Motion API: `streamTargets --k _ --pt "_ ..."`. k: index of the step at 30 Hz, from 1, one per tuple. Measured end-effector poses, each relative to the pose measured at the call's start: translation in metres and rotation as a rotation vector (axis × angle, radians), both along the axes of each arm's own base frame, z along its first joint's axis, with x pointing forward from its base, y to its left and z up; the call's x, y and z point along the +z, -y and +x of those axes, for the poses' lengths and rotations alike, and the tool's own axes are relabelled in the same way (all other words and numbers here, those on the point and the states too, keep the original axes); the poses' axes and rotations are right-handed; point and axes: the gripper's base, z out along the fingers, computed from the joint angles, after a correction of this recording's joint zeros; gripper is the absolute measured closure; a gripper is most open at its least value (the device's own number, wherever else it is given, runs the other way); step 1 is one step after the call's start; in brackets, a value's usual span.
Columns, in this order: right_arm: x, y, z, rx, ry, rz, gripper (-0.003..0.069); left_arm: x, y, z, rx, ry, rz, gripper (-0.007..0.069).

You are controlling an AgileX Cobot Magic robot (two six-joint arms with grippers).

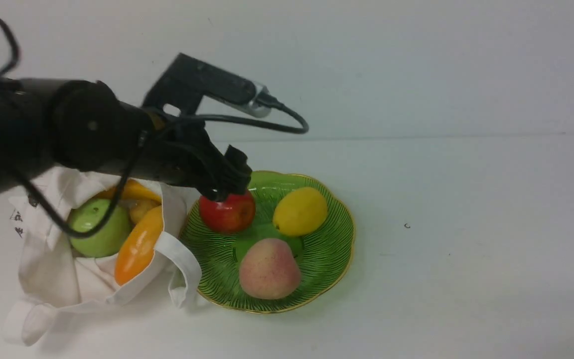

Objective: Take the fruit out of the cloth bag on the white table and place them on a plate.

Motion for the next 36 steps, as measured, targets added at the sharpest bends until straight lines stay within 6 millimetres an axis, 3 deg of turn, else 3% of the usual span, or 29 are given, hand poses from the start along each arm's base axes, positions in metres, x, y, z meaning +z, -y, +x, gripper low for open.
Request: streamTargets --k 1,3,4,5,6,7,8,9,11,14,21,27,36 --pt "0.000 0.000 0.000 0.000 0.000 0.000 0.0673 0.003 -0.001 -0.002 0.001 0.003 -0.002 0.0253" --pt "0.000 0.000 0.000 0.000 0.000 0.000 0.0673 0.028 -0.011 -0.024 0.015 0.040 -0.029 0.0426" --pt "0.000 0.000 0.000 0.000 0.000 0.000 0.0673 0.050 -0.021 -0.048 0.029 0.087 -0.065 0.0550" --pt "0.000 0.000 0.000 0.000 0.000 0.000 0.0673 0.052 -0.022 -0.051 0.031 0.093 -0.069 0.0559" --pt "0.000 0.000 0.000 0.000 0.000 0.000 0.0673 0.064 -0.030 -0.070 0.038 0.136 -0.096 0.0599" --pt "0.000 0.000 0.000 0.000 0.000 0.000 0.0673 0.068 -0.033 -0.075 0.039 0.151 -0.105 0.0605" --pt "0.000 0.000 0.000 0.000 0.000 0.000 0.0673 0.073 -0.042 -0.097 0.049 0.189 -0.137 0.0622" --pt "0.000 0.000 0.000 0.000 0.000 0.000 0.0673 0.076 -0.044 -0.102 0.050 0.204 -0.147 0.0624" --pt "0.000 0.000 0.000 0.000 0.000 0.000 0.0673 0.071 -0.058 -0.135 0.081 0.253 -0.220 0.0632" --pt "0.000 0.000 0.000 0.000 0.000 0.000 0.0673 0.063 -0.069 -0.160 0.109 0.296 -0.293 0.0632" --pt "0.000 0.000 0.000 0.000 0.000 0.000 0.0673 0.034 -0.086 -0.204 0.129 0.330 -0.397 0.0632" --pt "0.000 0.000 0.000 0.000 0.000 0.000 0.0673 0.024 -0.092 -0.218 0.124 0.346 -0.415 0.0632" --pt "0.000 0.000 0.000 0.000 0.000 0.000 0.0673 0.023 -0.094 -0.219 0.125 0.372 -0.377 0.0632"
